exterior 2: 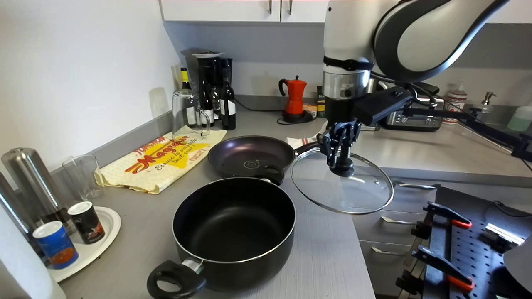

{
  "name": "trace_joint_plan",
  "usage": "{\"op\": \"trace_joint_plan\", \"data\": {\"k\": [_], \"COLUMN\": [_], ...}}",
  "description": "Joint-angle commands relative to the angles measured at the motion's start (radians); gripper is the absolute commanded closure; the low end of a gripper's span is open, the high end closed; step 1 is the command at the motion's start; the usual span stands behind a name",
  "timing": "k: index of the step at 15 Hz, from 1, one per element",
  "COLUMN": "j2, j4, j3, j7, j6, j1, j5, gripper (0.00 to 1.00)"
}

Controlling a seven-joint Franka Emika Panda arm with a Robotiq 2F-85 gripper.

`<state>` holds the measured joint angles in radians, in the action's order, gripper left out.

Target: Put the glass lid on the black pot.

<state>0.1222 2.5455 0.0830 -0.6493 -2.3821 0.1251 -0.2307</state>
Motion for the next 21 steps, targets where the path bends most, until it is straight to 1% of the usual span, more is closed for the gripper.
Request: {"op": "trace_joint_plan", "data": {"k": [1,4,6,12,16,21], "j2": [0.102,0.128,0.125,0.071,0.015,-0.102], "j4": [0.028,0.023,0.003,-0.084,-0.165,-0.299], "j3": [0.054,0.088,0.105,0.139,0.152,0.153], "j7": [-0.034,-0.031,-0.025,-0.023,-0.027,-0.028], "j6": [0.055,0.081,0.104,0.151,0.187,0.227], "j1": [-0.017,-0.022,-0.027,-0.032,-0.024,-0.005], "j5": [-0.031,-0.03,-0.028,-0.054,-0.077,-0.111], "gripper": [0.77,0.77,0.77,0.77,0.77,0.77]}}
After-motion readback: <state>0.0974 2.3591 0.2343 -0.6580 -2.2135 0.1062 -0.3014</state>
